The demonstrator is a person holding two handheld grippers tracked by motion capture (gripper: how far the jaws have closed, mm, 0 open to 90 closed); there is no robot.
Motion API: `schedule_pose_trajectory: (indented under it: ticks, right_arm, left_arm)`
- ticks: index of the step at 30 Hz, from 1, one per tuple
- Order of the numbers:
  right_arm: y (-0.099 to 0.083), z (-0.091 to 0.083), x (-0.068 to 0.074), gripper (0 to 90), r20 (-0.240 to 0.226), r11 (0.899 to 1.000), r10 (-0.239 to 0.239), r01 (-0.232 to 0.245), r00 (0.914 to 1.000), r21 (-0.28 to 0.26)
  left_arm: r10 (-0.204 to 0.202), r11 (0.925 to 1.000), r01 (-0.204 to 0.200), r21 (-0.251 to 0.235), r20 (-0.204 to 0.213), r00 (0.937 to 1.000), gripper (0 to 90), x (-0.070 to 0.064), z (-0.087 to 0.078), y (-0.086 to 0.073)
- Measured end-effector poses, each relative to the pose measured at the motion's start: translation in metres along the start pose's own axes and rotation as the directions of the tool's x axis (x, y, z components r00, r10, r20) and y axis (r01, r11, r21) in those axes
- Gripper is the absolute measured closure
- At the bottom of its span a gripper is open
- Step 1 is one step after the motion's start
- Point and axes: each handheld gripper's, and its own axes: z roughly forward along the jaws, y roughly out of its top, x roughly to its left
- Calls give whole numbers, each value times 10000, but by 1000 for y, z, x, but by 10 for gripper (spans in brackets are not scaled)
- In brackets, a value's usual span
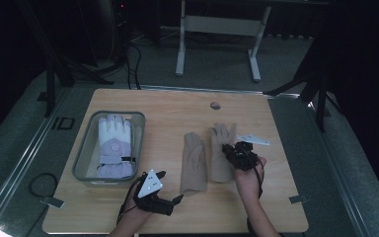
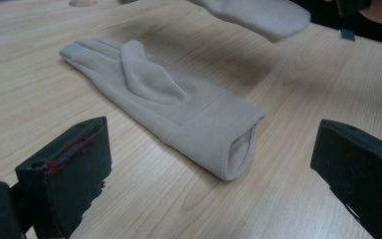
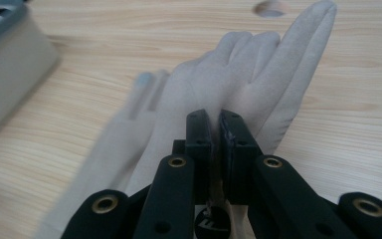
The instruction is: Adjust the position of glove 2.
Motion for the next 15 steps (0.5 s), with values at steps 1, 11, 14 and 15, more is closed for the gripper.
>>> schedule_pose_trajectory:
  ticks: [1, 11, 14, 15]
  right_arm:
    - [1, 1, 5, 838, -91, 10000, 16, -17, 10000, -31]
    - [3, 18, 58, 838, -590, 9999, 47, -39, 9982, 140]
    - [-1, 24, 65, 837, -524, 9997, 107, -95, 9986, 227]
    - [-2, 27, 67, 837, -508, 9995, 155, -141, 9986, 277]
  left_arm:
    - [-29, 10000, 29, -34, 50, 10000, 26, 0, -1, 0]
    - [-335, 9992, 340, -226, 227, 9992, 26, 5, -2, 1]
    - [-334, 9992, 339, -224, 243, 9991, 26, 6, -1, 1]
    - [-326, 9993, 330, -187, 242, 9992, 26, 7, -1, 1]
